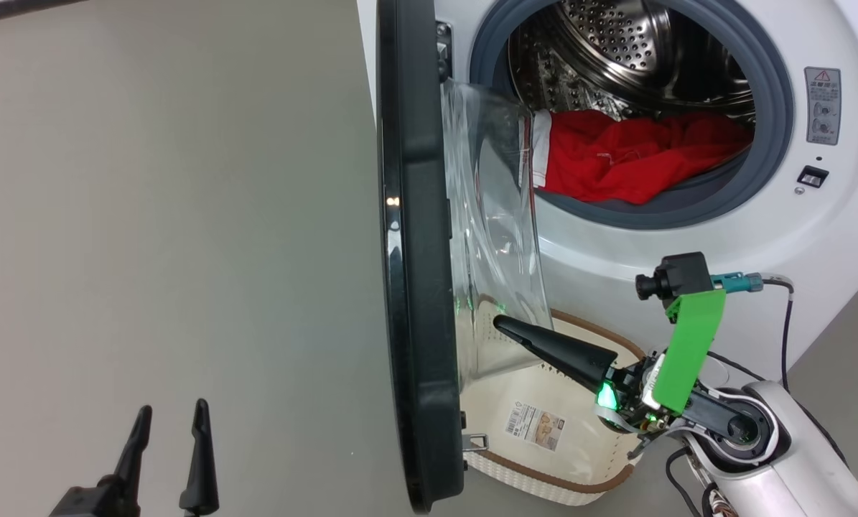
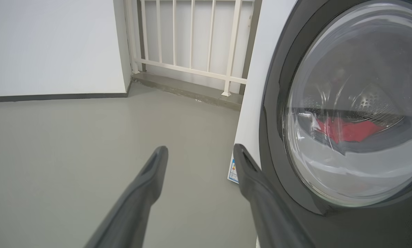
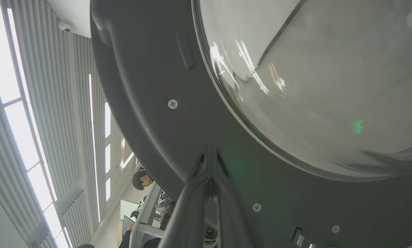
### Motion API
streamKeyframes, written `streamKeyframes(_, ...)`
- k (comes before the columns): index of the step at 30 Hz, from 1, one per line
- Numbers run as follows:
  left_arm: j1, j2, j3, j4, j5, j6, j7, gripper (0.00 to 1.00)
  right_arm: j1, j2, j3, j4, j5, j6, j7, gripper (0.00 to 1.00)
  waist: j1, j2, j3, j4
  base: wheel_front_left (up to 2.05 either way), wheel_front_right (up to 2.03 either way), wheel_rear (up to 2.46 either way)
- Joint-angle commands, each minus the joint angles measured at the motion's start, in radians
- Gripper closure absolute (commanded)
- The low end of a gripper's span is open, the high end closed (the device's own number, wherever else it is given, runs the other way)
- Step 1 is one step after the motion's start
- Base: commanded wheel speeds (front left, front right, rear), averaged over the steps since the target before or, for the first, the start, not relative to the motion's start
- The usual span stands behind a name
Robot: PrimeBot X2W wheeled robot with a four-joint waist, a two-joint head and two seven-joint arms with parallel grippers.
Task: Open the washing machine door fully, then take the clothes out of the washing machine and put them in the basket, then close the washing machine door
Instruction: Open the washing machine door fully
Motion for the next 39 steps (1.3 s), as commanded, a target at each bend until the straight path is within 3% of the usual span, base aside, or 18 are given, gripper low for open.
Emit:
streamKeyframes(1,-0.037,0.018,0.03,-0.017,0.009,-0.009,-0.008,0.0,0.007,0.005,0.001,-0.039,-0.017,0.002,-0.012,0.0,0.0,-0.0001,-0.005,-0.003,0.0,0.0,0.0)
streamKeyframes(17,-0.04,0.018,0.028,-0.004,0.036,-0.028,-0.008,0.0,0.118,-0.016,-0.062,-0.216,-0.196,0.002,-0.181,0.0,0.0,-0.0001,-0.027,-0.069,0.0,0.0,0.0)
streamKeyframes(27,-0.037,0.018,0.037,-0.014,0.035,-0.031,-0.008,0.0,0.149,-0.083,-0.01,-0.318,-0.436,0.002,-0.428,0.0,0.0,-0.0001,-0.02,-0.115,0.0,0.0,0.0)
streamKeyframes(39,-0.039,0.018,0.04,-0.031,0.027,-0.031,-0.008,0.0,0.165,-0.196,0.109,-0.276,-0.647,0.002,-0.785,0.0,0.0,-0.0001,-0.011,-0.171,0.0,0.0,0.0)
